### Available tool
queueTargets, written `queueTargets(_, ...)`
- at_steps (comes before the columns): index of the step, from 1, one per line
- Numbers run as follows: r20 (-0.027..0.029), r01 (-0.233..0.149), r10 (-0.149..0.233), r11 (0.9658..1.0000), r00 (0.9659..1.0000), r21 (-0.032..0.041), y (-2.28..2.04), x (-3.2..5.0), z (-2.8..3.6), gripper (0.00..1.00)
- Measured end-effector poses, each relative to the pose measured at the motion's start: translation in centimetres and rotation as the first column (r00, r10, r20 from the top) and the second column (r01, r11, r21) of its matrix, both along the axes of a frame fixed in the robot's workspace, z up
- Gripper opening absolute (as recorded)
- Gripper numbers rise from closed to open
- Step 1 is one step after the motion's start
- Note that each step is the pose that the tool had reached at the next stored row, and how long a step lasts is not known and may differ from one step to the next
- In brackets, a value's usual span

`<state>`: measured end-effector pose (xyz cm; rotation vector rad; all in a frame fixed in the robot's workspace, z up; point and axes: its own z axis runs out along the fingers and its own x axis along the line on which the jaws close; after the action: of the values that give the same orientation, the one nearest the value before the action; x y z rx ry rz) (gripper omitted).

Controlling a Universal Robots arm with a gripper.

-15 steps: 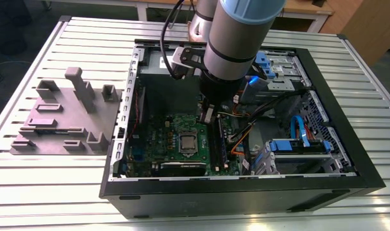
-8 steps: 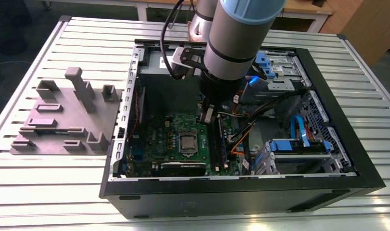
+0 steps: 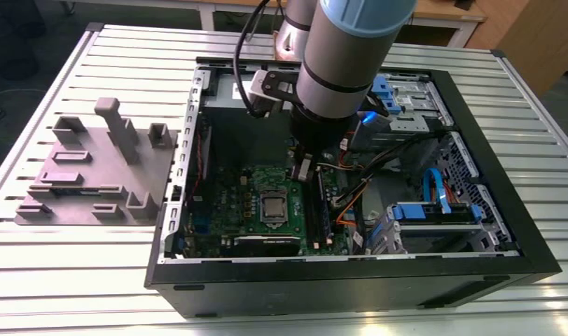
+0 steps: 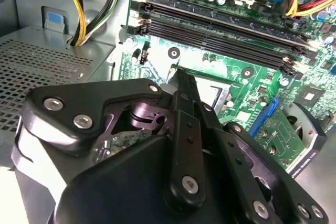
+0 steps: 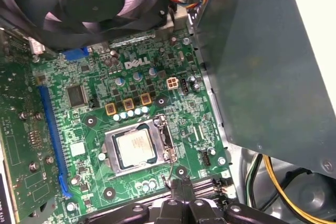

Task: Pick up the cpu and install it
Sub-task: 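Install the first cpu locking lever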

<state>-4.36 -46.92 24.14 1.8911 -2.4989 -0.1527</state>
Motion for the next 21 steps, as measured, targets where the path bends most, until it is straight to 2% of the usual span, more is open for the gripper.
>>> queueTargets(3, -0.0001, -0.03, 0.03, 0.9996, 0.9996, -0.0001, -0.03, -0.11, 0.01, 0.1)
queueTargets(8, 0.0001, -0.079, 0.079, 0.9969, 0.9969, 0.0002, -0.13, -0.2, -0.01, 0.1)
queueTargets(13, 0.0, -0.089, 0.089, 0.9961, 0.9961, 0.0003, -0.37, -0.19, -0.1, 0.1)
queueTargets(17, -0.0005, -0.099, 0.099, 0.9951, 0.9951, -0.0039, -0.53, -0.19, -0.15, 0.1)
queueTargets(21, -0.0004, -0.101, 0.101, 0.9949, 0.9949, -0.0041, -0.57, -0.19, -0.16, 0.1)
